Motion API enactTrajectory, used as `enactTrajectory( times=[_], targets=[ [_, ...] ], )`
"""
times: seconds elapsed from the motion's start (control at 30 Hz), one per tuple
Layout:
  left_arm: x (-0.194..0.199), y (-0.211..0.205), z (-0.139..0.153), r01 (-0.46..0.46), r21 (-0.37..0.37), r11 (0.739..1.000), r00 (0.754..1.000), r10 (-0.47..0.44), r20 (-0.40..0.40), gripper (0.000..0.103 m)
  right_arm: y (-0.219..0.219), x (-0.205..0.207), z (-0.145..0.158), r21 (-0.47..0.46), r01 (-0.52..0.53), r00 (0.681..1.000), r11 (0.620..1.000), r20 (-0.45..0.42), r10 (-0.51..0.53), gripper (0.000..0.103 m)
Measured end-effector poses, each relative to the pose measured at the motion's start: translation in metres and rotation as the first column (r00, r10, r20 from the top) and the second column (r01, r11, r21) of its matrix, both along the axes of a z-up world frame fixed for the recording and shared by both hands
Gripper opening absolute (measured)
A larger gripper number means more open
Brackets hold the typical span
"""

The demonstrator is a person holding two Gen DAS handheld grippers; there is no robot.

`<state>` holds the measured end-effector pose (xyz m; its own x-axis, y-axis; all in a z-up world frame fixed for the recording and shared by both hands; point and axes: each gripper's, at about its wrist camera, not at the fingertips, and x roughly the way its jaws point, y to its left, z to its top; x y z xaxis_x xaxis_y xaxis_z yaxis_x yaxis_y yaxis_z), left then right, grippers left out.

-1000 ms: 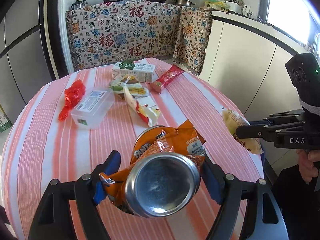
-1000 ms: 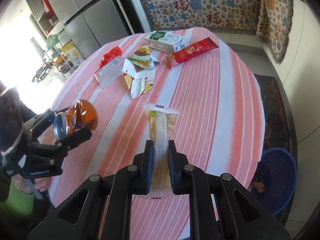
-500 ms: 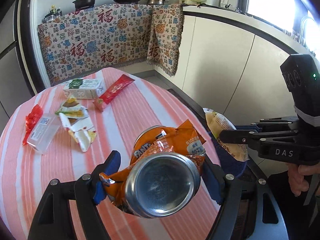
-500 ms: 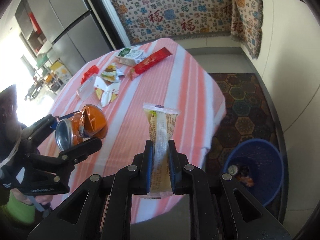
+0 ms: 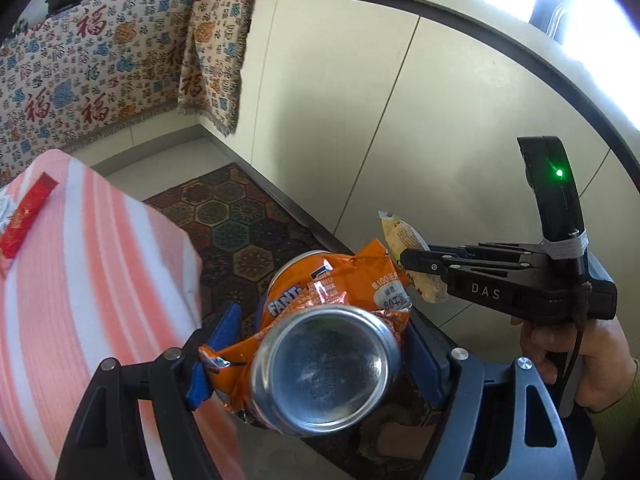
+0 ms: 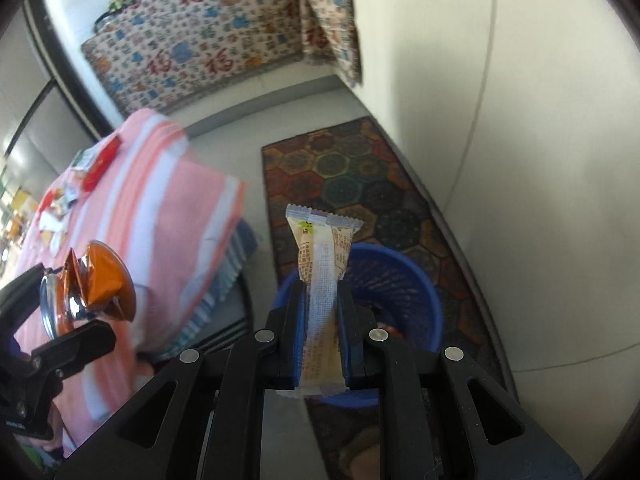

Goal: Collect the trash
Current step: 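Carry can and bread packet over the blue wastebasket and open both grippers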

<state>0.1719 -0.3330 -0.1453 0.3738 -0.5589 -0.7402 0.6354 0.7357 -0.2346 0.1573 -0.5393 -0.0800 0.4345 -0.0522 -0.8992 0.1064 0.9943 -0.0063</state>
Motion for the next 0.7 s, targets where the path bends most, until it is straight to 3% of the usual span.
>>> enactTrajectory(
  times=[0.27, 0.57, 0.67, 0.7],
  targets=[
    [0.022, -0.057, -0.047, 0.055, 0.032, 0.998, 0.998, -0.054, -0.030, 0.080, -0.043, 0.004, -0.026, 0.054, 0.076, 0.997, 0.996, 0.000, -0.076, 0.014],
    [0.042, -0.095, -0.097, 0.125, 0.107, 0.986, 0.990, -0.117, -0.076, 0.081, -0.069, 0.005, -0.029, 0.106, 0.126, 0.992, 0.986, 0.013, -0.128, 0.014],
    [0.049, -0.102, -0.108, 0.122, 0.112, 0.986, 0.990, -0.113, -0.087, 0.081, -0.073, 0.006, -0.029, 0.114, 0.132, 0.990, 0.985, 0.024, -0.136, 0.019],
    [0.050, -0.104, -0.112, 0.118, 0.114, 0.986, 0.990, -0.108, -0.093, 0.081, -0.074, 0.005, -0.029, 0.126, 0.132, 0.990, 0.983, 0.025, -0.136, 0.029]
  ],
)
